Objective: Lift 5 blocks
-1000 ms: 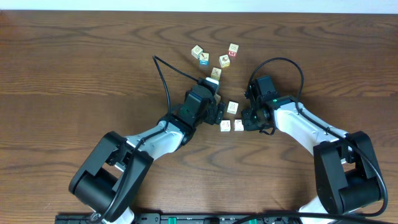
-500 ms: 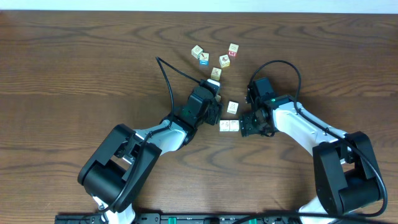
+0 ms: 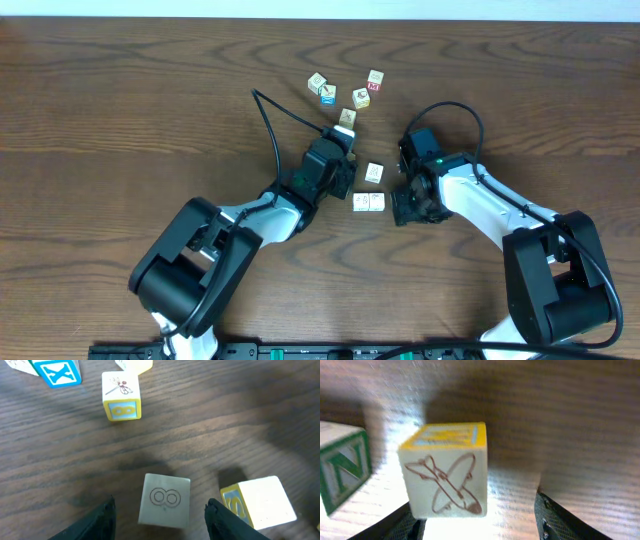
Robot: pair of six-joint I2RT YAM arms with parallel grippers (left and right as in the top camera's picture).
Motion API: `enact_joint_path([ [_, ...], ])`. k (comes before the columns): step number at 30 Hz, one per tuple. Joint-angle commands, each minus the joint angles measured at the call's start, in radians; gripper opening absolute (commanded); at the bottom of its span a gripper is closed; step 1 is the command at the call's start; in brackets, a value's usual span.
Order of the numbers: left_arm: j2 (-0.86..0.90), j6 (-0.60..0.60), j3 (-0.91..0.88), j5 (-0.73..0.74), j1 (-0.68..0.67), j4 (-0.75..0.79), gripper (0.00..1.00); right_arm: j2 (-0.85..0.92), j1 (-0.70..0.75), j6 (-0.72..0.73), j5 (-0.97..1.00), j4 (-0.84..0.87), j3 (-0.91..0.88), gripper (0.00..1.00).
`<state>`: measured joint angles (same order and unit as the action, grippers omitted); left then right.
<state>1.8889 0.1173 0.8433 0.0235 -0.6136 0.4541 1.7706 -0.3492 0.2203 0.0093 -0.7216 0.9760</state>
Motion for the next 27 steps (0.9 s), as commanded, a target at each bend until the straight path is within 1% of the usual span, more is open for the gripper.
enact_joint_path([
  [1, 0.058, -0.02, 0.026, -0.011, 0.0, 0.008, 0.57, 0.049, -0.004, 0.011, -0.037, -0.03, -0.038, 0.64],
  [2, 0.067, -0.02, 0.027, -0.012, 0.0, 0.009, 0.55, 0.049, -0.004, 0.011, -0.037, -0.035, -0.038, 0.64],
  [4, 0.077, -0.02, 0.027, -0.012, 0.0, 0.008, 0.47, 0.049, -0.004, 0.011, -0.037, -0.045, -0.038, 0.64],
  [10, 0.08, -0.02, 0.032, -0.012, 0.0, 0.008, 0.19, 0.049, -0.004, 0.011, -0.037, -0.053, -0.038, 0.6],
  [11, 0.08, -0.02, 0.032, -0.012, 0.0, 0.008, 0.19, 0.049, -0.004, 0.011, -0.037, -0.053, -0.038, 0.59],
  [12, 0.079, -0.02, 0.034, -0.012, 0.0, 0.008, 0.13, 0.049, -0.004, 0.011, -0.037, -0.054, -0.038, 0.58],
  [16, 0.06, -0.02, 0.034, -0.012, 0.0, -0.015, 0.09, 0.048, -0.004, 0.011, -0.037, -0.05, -0.037, 0.56],
  [17, 0.047, -0.02, 0.034, -0.012, 0.0, -0.031, 0.07, 0.047, -0.004, 0.011, -0.037, -0.049, -0.037, 0.56],
  [22, -0.048, -0.02, 0.034, -0.013, 0.0, -0.143, 0.07, 0.023, -0.004, 0.006, -0.036, -0.05, -0.037, 0.54],
  [27, -0.153, -0.019, 0.034, -0.013, 0.0, -0.258, 0.07, -0.028, -0.004, 0.0, -0.032, -0.055, -0.037, 0.54],
])
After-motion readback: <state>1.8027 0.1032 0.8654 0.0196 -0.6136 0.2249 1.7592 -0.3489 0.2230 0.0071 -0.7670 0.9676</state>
